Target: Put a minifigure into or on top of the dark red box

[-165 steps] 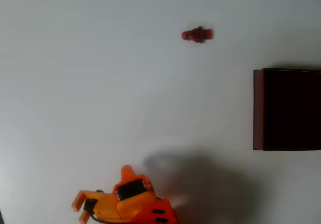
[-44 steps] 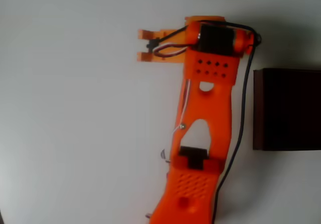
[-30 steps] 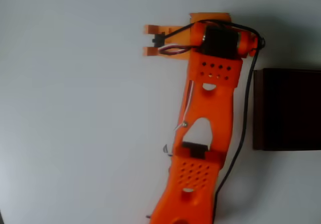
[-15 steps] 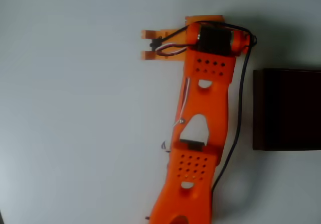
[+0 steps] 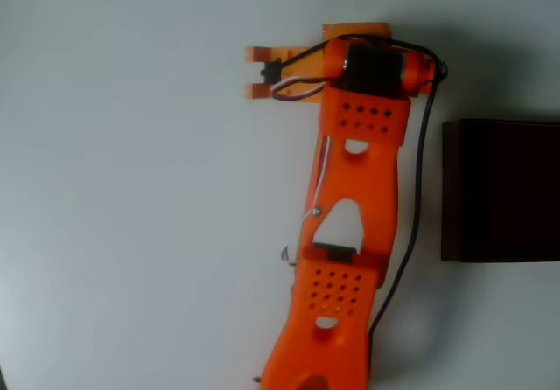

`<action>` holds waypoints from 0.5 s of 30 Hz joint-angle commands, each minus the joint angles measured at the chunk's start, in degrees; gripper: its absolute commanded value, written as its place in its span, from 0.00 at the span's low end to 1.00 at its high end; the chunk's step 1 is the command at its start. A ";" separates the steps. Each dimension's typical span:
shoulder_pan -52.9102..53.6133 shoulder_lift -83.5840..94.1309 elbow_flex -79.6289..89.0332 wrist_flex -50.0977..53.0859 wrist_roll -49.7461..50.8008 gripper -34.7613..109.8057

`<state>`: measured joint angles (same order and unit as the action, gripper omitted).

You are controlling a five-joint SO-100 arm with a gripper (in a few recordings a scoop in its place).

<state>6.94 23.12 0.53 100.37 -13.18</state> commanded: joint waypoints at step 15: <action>-1.93 -0.44 1.41 2.81 -0.44 0.37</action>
<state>4.83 22.06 1.93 102.39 -13.18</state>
